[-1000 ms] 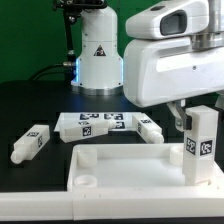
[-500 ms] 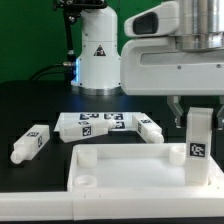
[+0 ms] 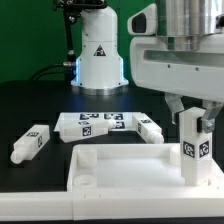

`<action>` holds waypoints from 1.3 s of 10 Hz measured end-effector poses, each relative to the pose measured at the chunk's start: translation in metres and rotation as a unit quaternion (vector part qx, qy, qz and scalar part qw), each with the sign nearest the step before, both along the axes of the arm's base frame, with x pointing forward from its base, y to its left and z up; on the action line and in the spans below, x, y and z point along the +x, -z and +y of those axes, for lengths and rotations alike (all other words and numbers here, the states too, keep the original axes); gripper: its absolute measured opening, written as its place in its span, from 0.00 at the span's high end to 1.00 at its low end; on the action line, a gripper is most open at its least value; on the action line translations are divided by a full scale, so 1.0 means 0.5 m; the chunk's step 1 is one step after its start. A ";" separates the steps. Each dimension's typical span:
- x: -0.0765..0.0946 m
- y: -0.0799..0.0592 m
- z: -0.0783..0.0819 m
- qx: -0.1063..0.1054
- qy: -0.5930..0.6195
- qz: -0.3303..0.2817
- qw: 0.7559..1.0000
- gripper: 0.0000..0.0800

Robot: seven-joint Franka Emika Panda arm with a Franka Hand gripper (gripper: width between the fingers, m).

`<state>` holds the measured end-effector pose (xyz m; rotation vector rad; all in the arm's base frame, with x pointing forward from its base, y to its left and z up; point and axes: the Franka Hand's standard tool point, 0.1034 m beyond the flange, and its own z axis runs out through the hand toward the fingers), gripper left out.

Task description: Assemble desk

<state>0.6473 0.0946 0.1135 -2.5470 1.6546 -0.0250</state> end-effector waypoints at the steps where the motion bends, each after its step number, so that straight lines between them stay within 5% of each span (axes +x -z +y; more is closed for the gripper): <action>1: -0.009 0.001 0.004 0.003 0.081 -0.006 0.997 0.64; 2: -0.021 0.002 0.020 0.016 0.196 -0.012 0.980 0.64; 5: -0.026 0.000 0.031 0.000 0.034 -0.011 0.999 0.63; 6: -0.023 -0.004 0.038 -0.005 -0.056 -0.012 0.998 0.38; 7: -0.022 -0.002 0.041 -0.010 -0.137 -0.018 0.990 0.38; 8: -0.022 -0.002 0.040 -0.012 -0.152 -0.019 0.988 0.23; 10: -0.022 -0.001 0.039 -0.018 -0.231 -0.025 0.973 0.20; 11: -0.022 -0.001 0.039 -0.024 -0.286 -0.028 0.958 0.19; 13: -0.016 0.001 0.032 -0.038 -0.452 -0.039 0.890 0.19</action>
Offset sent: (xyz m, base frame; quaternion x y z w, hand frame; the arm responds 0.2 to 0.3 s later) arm 0.0000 0.0000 0.0000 0.0000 0.0000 -0.0650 0.9979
